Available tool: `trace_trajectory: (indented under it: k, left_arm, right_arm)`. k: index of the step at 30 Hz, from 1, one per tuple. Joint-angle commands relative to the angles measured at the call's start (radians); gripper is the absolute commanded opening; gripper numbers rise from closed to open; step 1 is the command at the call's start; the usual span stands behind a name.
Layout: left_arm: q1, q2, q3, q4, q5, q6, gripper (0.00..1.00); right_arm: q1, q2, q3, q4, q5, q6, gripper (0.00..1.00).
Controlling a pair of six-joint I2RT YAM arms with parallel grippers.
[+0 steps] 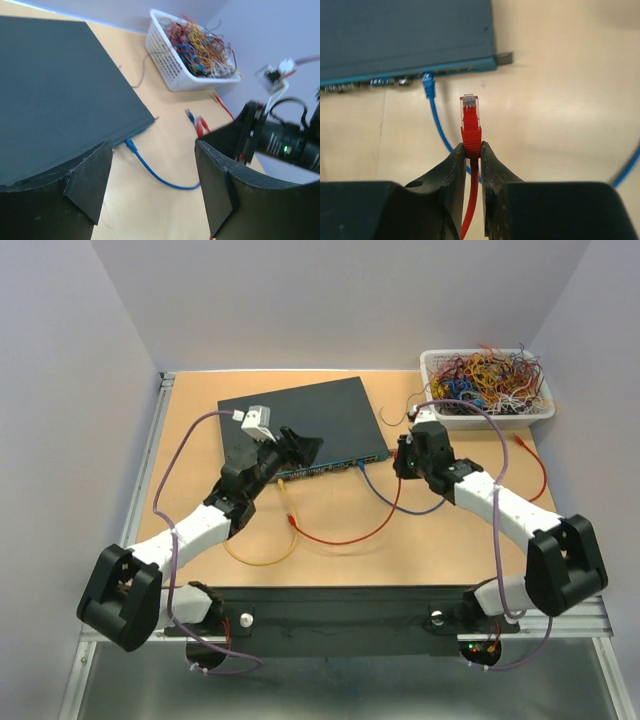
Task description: Insert the plug into the switch port
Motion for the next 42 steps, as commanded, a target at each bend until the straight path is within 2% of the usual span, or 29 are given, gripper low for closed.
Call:
trace_trajectory:
  k: [1,3,7,9,12,13,19,23,31,42]
  left_arm:
    - [0.113,0.072,0.104,0.049,0.059,0.055,0.77]
    - [0.197,0.116,0.157,0.055,0.082,0.057,0.77]
    - [0.321,0.302,0.268,0.08,0.131,0.046,0.77]
    - [0.355,0.38,0.355,0.098,0.159,0.047,0.76]
    - [0.389,0.578,0.507,0.078,0.188,0.081,0.74]
    - [0.394,0.613,0.586,0.06,0.182,0.09,0.74]
    - [0.452,0.81,0.78,0.021,0.195,0.081,0.75]
    - [0.474,0.853,0.825,-0.011,0.192,0.1,0.75]
    - [0.478,0.85,0.803,0.003,0.229,0.152,0.75]
    - [0.512,0.802,0.742,0.004,0.252,0.178,0.75]
  right_arm:
    - [0.004,0.107,0.047,-0.03,-0.111,0.011,0.0]
    - [0.002,0.154,0.05,-0.024,-0.129,0.009,0.0]
    - [0.002,0.22,0.06,0.011,-0.129,0.008,0.0]
    - [0.002,0.27,0.097,0.013,-0.129,-0.003,0.0]
    - [0.004,0.329,0.142,0.013,-0.128,-0.011,0.0]
    - [0.003,0.341,0.153,0.013,-0.129,-0.012,0.0]
    - [0.002,0.434,0.228,0.013,-0.169,-0.026,0.0]
    - [0.003,0.485,0.245,0.011,-0.191,-0.025,0.0]
    - [0.003,0.539,0.316,-0.033,-0.14,-0.003,0.0]
    - [0.002,0.602,0.475,-0.22,0.028,0.0,0.0]
